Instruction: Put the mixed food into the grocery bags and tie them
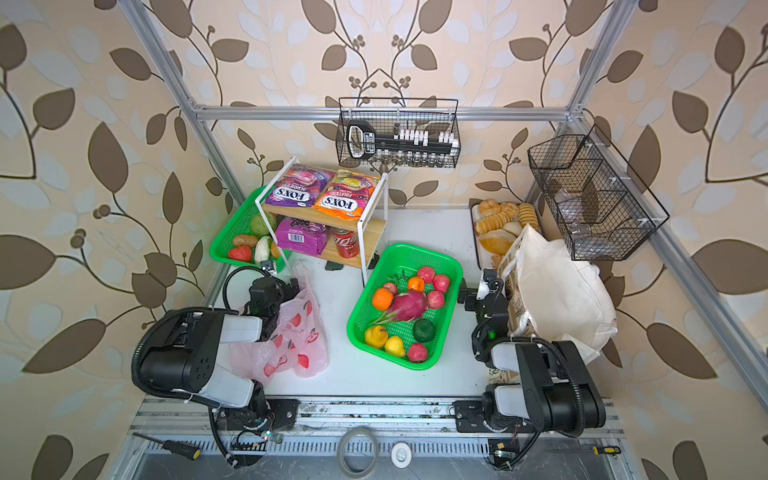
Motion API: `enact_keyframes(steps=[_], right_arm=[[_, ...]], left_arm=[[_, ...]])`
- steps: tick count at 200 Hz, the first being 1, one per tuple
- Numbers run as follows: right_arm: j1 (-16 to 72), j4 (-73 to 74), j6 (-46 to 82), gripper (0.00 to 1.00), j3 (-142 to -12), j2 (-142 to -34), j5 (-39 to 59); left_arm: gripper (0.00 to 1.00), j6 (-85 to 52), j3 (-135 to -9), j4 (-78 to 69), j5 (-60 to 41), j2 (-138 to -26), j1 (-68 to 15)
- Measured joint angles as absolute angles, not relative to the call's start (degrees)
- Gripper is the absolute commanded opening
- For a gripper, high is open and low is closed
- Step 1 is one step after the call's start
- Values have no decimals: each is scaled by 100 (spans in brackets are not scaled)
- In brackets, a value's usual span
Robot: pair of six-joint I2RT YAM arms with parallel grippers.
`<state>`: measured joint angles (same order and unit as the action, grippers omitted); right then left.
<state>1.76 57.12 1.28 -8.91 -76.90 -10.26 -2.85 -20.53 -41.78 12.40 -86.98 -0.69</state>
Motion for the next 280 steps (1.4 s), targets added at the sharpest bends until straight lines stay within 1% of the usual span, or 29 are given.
enact_keyframes(steps=[199, 227, 253, 280], right_arm=[[174, 5710, 128, 100, -891, -7690, -1007], [152, 5712, 99, 100, -891, -7684, -878], [156, 5714, 60, 100, -891, -7679, -764], [148, 5527, 58, 100, -893, -7491, -707]], left_arm=[[99, -287, -2071, -4169, 1201, -8698, -64], [99, -298, -2069, -4169, 1240, -8683, -64], [99, -327, -1964, -4230, 1291, -8434, -64], [99, -340, -1863, -4034, 1396, -7828, -64]])
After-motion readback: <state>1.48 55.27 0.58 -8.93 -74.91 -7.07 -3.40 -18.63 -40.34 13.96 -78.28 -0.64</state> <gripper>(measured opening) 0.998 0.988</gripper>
